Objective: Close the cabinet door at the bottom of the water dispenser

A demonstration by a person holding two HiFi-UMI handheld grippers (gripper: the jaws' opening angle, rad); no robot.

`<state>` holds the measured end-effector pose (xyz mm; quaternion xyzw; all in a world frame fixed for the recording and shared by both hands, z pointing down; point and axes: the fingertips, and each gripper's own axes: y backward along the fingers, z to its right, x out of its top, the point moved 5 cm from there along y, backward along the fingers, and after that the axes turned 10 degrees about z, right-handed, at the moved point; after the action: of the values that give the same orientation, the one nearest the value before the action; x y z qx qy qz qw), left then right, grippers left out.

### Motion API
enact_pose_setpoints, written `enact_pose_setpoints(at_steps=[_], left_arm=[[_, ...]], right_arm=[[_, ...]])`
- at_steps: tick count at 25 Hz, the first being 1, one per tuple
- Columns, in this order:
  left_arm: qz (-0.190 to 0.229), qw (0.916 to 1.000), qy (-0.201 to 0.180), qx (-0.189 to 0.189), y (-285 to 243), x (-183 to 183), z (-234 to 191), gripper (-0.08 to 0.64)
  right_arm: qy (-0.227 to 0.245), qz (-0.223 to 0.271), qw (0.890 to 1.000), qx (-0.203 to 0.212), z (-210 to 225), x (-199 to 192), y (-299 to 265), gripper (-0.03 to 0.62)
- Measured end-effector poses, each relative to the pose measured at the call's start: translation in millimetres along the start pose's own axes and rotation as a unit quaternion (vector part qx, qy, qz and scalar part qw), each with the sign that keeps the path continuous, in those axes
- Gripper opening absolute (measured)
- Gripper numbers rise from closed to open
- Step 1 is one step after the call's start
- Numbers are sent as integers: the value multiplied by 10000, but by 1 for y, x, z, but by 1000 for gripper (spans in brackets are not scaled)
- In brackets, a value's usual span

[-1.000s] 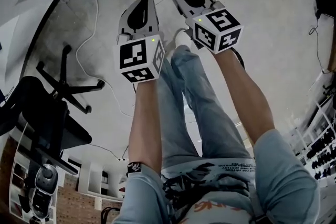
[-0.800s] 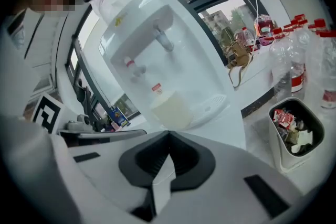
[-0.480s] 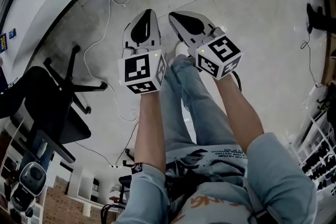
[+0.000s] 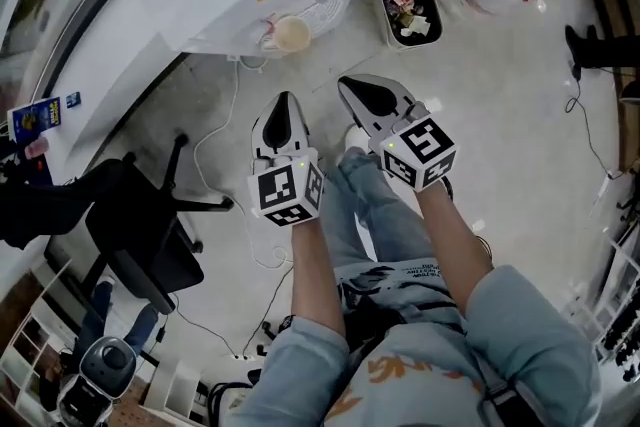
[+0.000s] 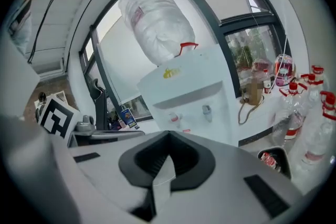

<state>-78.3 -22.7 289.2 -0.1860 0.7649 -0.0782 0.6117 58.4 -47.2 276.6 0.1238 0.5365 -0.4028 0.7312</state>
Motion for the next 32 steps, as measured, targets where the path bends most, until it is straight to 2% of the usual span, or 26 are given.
enact_pose_setpoints(at_steps=[8, 13, 16, 21, 25, 28, 32], left_arm=[[563, 9982, -217, 12, 30, 84, 31, 21], [994, 9950, -84, -30, 45, 137, 48, 21], [1234, 9918, -284, -152, 49, 170, 55, 21], [1931, 9798, -423, -308, 58, 238, 66, 21], [2353, 9683, -700, -451, 68, 282, 77, 21], [2525, 9615, -959, -509, 76, 304, 82, 21], [2653, 9556, -1219, -388, 85, 319, 78, 21]], right_arm=[[389, 489, 9978, -236, -24, 81, 33, 28], [494, 972, 9932, -418, -32, 142, 49, 28], [597, 1232, 9895, -457, -43, 172, 54, 28], [988, 1531, 9819, -508, -59, 222, 63, 28], [1351, 1877, 9720, -428, -73, 267, 67, 28], [1546, 2032, 9661, -396, -83, 288, 66, 28], [1686, 2186, 9607, -296, -92, 303, 64, 28]])
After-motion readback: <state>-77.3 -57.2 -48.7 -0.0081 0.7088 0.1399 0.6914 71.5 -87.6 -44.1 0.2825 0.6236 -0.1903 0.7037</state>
